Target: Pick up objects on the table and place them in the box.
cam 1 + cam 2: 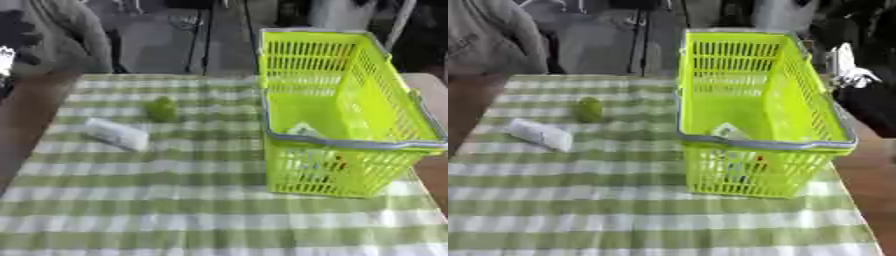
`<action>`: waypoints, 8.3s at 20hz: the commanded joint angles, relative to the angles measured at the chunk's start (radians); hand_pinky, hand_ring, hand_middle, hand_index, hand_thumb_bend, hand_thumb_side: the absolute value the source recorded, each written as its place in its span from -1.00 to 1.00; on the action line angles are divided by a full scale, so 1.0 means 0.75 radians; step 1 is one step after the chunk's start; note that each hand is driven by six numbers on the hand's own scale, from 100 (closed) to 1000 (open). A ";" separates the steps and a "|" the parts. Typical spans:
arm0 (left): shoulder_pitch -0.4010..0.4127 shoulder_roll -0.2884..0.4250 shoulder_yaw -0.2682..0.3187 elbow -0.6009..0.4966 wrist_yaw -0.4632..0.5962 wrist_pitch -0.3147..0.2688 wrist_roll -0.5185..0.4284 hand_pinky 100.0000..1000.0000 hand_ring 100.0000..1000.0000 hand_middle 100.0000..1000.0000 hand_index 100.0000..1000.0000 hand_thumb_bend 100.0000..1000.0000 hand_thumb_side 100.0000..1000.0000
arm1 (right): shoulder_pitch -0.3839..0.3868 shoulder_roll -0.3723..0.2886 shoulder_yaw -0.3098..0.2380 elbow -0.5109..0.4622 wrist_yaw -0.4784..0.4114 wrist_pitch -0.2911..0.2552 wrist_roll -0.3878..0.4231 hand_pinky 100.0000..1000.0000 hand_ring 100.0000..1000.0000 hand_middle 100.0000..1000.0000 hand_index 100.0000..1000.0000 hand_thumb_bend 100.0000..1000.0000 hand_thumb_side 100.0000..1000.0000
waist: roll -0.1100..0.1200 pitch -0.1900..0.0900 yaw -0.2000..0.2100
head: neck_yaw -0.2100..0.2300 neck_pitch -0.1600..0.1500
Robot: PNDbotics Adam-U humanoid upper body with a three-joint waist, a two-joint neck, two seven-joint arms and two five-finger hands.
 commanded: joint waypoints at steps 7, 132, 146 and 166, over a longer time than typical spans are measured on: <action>-0.011 0.043 0.010 -0.018 -0.009 -0.002 -0.011 0.19 0.42 0.37 0.67 -0.29 0.64 | -0.016 -0.032 -0.009 -0.029 -0.002 -0.004 0.002 0.07 0.08 0.20 0.65 -1.00 -0.12 | 0.005 -0.020 -0.004 | 0.004 -0.010; -1.020 -0.201 -0.552 0.691 -1.613 -0.677 -0.353 0.95 0.92 0.88 0.91 0.76 0.97 | -0.112 -0.015 0.065 -0.029 -0.068 -0.054 0.083 0.07 0.08 0.18 0.65 -1.00 -0.12 | 0.085 0.039 -0.323 | 0.092 -0.144; -0.476 0.022 -0.144 0.295 0.059 -0.232 0.002 0.30 0.31 0.38 0.53 0.06 0.86 | -0.049 -0.027 0.024 -0.029 -0.034 -0.029 0.048 0.06 0.07 0.17 0.65 -1.00 -0.12 | 0.043 0.018 -0.149 | -0.013 -0.084; 0.027 -0.045 0.078 -0.059 0.078 -0.073 0.157 0.24 0.25 0.33 0.53 -0.10 0.82 | -0.021 -0.036 0.006 -0.029 -0.026 -0.015 0.027 0.06 0.07 0.17 0.65 -1.00 -0.11 | 0.021 0.023 -0.027 | -0.034 -0.040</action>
